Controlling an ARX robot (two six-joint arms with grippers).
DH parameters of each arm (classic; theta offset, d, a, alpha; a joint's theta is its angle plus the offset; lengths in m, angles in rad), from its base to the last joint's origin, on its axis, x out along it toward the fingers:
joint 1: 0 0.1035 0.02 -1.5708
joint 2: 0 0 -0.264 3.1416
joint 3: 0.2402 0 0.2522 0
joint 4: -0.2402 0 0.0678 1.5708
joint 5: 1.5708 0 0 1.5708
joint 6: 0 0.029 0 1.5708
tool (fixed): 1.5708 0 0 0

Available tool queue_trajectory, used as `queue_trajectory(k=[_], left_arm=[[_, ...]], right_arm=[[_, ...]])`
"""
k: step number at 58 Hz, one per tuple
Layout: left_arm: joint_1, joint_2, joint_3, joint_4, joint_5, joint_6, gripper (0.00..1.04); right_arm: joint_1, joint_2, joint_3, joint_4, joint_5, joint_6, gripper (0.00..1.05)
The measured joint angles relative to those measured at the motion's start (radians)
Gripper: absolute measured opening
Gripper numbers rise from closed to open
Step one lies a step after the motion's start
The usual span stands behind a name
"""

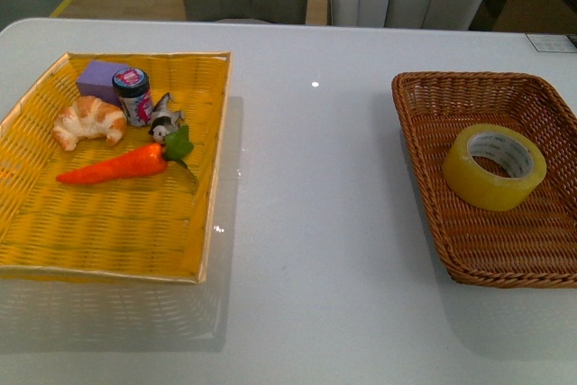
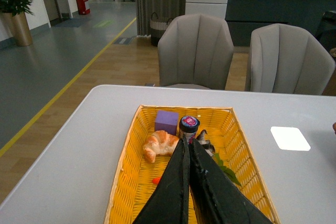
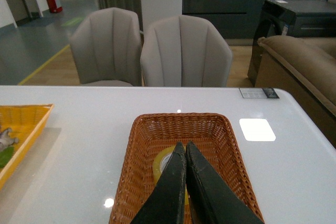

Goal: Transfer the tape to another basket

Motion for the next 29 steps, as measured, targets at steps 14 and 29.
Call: queue_trajectory(k=[14,29], left_arm=[[0.000,0.000,0.000,0.000,0.000,0.000,0.02],[0.000,0.000,0.000,0.000,0.000,0.000,0.02]], right_arm=[[0.000,-0.070,0.000,-0.042,0.002,0.000,0.02],[0.001,-0.071,0.000,-0.042,0.002,0.000,0.02]])
